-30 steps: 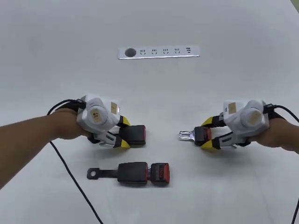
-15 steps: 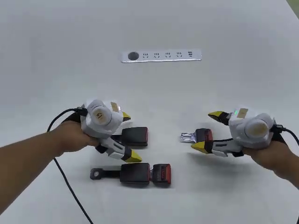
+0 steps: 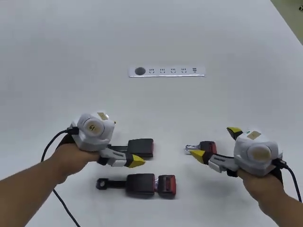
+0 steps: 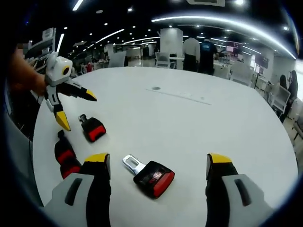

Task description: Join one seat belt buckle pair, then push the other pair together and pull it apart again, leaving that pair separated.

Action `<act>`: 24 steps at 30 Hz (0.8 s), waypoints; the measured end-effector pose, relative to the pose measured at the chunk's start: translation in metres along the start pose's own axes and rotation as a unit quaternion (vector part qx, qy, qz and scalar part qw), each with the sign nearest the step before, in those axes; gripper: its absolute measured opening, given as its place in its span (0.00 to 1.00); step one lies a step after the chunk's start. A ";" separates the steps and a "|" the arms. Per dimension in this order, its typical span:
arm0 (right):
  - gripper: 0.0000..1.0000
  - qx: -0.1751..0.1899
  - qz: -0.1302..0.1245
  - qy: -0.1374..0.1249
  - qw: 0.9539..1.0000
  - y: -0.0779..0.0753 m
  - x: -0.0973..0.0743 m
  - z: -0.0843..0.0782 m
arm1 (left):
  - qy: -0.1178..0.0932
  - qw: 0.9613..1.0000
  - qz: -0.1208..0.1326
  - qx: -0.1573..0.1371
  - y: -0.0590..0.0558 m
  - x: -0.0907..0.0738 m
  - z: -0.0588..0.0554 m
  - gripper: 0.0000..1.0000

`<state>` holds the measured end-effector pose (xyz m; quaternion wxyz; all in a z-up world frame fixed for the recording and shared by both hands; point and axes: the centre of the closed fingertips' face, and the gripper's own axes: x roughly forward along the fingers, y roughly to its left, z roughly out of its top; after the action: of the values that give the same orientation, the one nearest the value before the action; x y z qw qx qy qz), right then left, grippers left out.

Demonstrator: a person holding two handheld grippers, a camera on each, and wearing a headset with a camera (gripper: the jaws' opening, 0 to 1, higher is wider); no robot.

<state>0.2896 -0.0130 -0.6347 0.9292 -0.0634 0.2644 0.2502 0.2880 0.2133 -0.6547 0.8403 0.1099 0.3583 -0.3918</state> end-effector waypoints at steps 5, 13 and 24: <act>0.85 0.015 -0.015 -0.011 1.000 0.001 -0.004 0.001 | -0.024 0.999 0.022 -0.038 0.002 -0.018 0.000 1.00; 0.89 0.022 -0.027 -0.026 0.999 0.014 -0.021 -0.001 | -0.047 0.996 0.042 -0.059 -0.008 -0.046 -0.008 1.00; 0.92 0.029 -0.029 -0.036 0.999 0.046 -0.059 -0.008 | -0.087 0.991 0.061 -0.087 -0.023 -0.091 -0.020 1.00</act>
<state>0.2198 -0.0003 -0.6103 0.9465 -0.0347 0.2361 0.2173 0.2209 0.2600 -0.6046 0.8968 0.0240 0.3093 -0.3156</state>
